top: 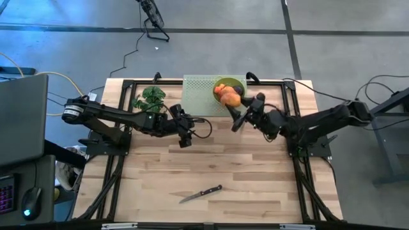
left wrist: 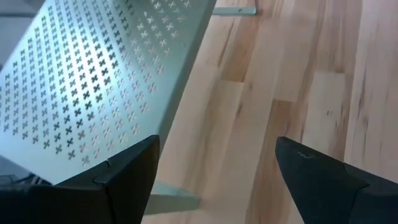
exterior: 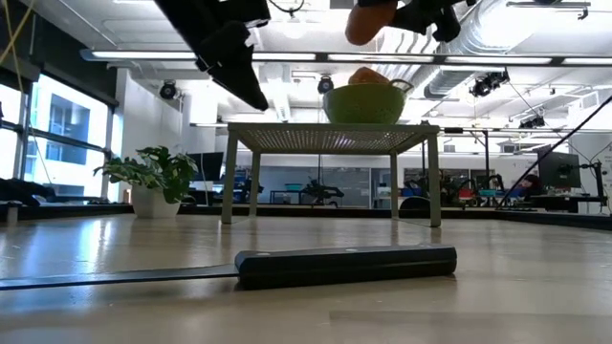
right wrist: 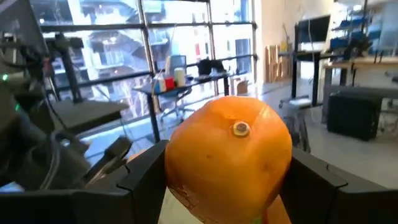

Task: Pick & Place Fruit
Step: Put the mango into the strainer bowl on the shelf

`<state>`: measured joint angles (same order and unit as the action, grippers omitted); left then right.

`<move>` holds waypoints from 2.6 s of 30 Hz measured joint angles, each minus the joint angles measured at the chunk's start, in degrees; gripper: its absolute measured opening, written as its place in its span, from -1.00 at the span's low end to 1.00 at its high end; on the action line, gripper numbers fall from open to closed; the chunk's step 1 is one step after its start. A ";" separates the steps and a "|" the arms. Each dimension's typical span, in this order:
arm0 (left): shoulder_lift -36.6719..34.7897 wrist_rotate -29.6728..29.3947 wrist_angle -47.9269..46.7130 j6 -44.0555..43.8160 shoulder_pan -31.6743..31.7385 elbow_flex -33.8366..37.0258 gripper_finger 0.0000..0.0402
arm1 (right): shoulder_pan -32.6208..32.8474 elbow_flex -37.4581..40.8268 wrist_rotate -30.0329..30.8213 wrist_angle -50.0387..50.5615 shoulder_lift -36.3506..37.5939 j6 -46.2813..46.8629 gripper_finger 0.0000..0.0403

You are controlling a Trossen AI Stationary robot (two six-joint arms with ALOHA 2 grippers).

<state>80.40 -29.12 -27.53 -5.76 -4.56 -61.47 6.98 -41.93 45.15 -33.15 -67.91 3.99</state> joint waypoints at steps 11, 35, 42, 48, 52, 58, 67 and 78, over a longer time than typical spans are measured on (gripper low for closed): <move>0.00 0.09 -0.63 -0.13 -3.20 0.02 0.55 | -10.98 0.00 -6.51 -3.76 2.33 -4.16 0.21; 0.00 0.16 -2.01 -1.90 -5.97 0.02 0.55 | -23.89 0.00 -14.07 8.40 -2.57 8.60 0.22; 0.02 0.15 -2.01 -1.90 -5.97 0.02 0.55 | -24.03 0.00 -15.57 8.89 -3.68 11.43 0.22; 0.02 0.15 -2.01 -1.90 -5.97 0.02 0.55 | -23.97 0.00 -15.59 10.23 -3.68 13.90 0.22; 0.02 0.15 -2.01 -1.90 -5.97 0.02 0.55 | -24.00 -0.02 -15.52 11.52 -3.67 14.48 0.25; 0.04 0.15 -2.04 -1.90 -5.97 0.02 0.55 | -24.00 -0.09 -15.50 12.13 -3.63 14.39 0.42; 0.04 0.13 -2.08 -1.88 -5.97 0.02 0.55 | -23.99 -0.02 -18.54 12.05 -3.66 14.38 0.53; 0.04 0.11 -2.08 -1.88 -5.97 0.02 0.55 | -23.97 -0.02 -20.66 11.28 -3.57 13.76 0.53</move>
<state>80.44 -29.02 -29.61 -7.64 -10.52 -61.45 -16.99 -41.95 24.49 -21.87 -71.48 17.75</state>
